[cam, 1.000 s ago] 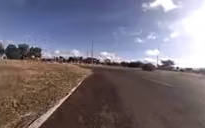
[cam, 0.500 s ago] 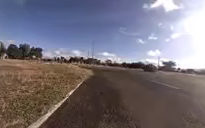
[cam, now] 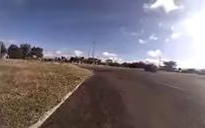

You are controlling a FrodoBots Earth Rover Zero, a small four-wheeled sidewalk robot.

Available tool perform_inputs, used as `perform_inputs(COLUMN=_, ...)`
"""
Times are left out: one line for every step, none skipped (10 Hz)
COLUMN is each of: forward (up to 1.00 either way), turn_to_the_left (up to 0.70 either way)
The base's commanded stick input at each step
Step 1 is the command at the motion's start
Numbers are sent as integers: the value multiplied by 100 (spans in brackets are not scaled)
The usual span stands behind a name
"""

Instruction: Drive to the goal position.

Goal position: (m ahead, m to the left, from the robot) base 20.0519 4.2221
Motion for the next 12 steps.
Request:
perform_inputs(forward=45, turn_to_the_left=-27)
perform_inputs(forward=45, turn_to_the_left=-27)
perform_inputs(forward=45, turn_to_the_left=-27)
perform_inputs(forward=45, turn_to_the_left=-23)
perform_inputs(forward=45, turn_to_the_left=-10)
perform_inputs(forward=45, turn_to_the_left=0)
perform_inputs(forward=45, turn_to_the_left=0)
perform_inputs(forward=45, turn_to_the_left=0)
perform_inputs(forward=45, turn_to_the_left=0)
perform_inputs(forward=45, turn_to_the_left=0)
perform_inputs(forward=45, turn_to_the_left=0)
perform_inputs(forward=45, turn_to_the_left=0)
